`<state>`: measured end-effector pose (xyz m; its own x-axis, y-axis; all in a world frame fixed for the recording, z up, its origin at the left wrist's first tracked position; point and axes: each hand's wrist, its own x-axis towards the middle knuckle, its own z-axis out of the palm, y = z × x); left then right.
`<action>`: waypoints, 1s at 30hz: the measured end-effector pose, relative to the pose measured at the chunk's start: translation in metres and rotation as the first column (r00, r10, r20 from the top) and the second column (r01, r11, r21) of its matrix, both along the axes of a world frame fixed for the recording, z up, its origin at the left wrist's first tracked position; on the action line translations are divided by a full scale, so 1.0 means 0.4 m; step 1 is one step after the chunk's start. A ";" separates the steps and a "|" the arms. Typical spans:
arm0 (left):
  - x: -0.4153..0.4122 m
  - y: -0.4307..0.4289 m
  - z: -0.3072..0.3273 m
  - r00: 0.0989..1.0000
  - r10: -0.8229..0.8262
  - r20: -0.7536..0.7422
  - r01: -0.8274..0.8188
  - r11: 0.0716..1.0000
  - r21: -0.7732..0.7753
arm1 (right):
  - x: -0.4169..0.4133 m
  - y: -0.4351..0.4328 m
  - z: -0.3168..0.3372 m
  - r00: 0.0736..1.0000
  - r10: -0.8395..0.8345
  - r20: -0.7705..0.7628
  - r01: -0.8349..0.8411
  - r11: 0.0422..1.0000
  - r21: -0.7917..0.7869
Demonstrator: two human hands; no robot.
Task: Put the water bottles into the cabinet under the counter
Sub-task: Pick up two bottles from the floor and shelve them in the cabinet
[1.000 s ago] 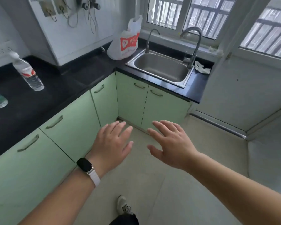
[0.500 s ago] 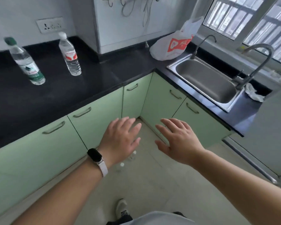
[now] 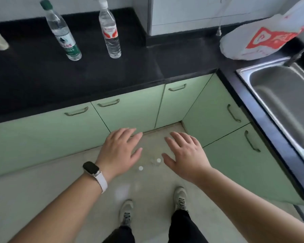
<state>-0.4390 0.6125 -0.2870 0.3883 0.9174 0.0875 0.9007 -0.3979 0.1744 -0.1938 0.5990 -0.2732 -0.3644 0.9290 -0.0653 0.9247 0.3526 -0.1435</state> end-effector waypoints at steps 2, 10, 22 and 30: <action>0.028 0.002 -0.051 0.998 0.060 0.008 -0.059 0.996 -0.060 | 0.037 0.037 -0.067 0.999 0.026 -0.034 -0.027 1.000 -0.014; 0.091 0.019 -0.382 0.976 0.216 -0.018 -0.215 0.951 -0.222 | 0.082 0.112 -0.442 0.991 0.028 -0.133 -0.043 0.993 -0.112; 0.063 -0.023 -0.975 0.969 0.246 0.028 -0.226 0.925 -0.307 | 0.059 0.080 -1.006 0.966 -0.216 -0.140 0.158 0.927 -0.341; 0.031 -0.073 -1.337 0.887 0.461 0.017 -0.352 0.700 -0.622 | 0.064 0.072 -1.349 0.826 -0.519 -0.218 0.410 0.820 -0.399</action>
